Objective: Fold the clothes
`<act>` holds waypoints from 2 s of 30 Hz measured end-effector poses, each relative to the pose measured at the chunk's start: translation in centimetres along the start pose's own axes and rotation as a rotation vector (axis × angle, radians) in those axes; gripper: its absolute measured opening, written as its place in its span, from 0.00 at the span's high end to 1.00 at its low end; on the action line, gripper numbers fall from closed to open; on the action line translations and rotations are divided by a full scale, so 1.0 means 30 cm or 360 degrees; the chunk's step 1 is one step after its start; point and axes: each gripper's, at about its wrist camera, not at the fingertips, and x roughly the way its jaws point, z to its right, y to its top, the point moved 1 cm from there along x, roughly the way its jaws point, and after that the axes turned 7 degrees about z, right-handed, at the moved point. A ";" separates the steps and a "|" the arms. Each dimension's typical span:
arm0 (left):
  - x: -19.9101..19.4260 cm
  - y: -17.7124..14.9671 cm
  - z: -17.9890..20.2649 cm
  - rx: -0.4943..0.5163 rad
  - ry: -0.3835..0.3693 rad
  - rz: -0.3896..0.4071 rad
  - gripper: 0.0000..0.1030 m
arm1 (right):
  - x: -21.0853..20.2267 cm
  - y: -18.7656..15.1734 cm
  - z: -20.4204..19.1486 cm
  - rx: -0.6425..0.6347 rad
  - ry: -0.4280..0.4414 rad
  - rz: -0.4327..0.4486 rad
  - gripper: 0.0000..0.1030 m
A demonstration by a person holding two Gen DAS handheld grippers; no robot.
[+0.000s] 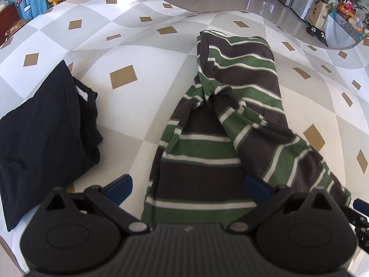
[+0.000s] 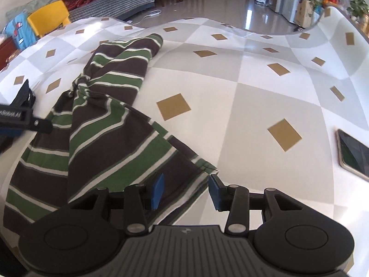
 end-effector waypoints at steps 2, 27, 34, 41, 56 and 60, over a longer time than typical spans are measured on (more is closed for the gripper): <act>-0.008 -0.032 0.000 -0.0006 0.0001 -0.0012 0.00 | -0.001 -0.013 0.021 0.0079 -0.0023 0.0019 0.60; -0.029 -0.217 -0.002 0.0069 0.0185 -0.0001 0.00 | 0.019 -0.106 -0.093 -0.0035 -0.0111 0.0286 0.88; -0.044 -0.233 0.001 0.0086 0.0199 0.0045 0.00 | -0.018 -0.095 -0.088 0.0105 -0.0040 0.0316 0.94; -0.077 -0.229 -0.049 0.0032 0.0242 0.0094 0.00 | -0.146 -0.053 -0.131 0.0162 0.0175 0.0470 0.94; -0.151 -0.231 -0.178 -0.0154 0.0196 0.0129 0.00 | -0.360 -0.072 -0.433 -0.0109 0.0821 0.0597 0.94; -0.186 -0.236 -0.233 -0.0253 0.0150 0.0145 0.00 | -0.378 -0.091 -0.504 -0.0196 0.0945 0.0580 0.94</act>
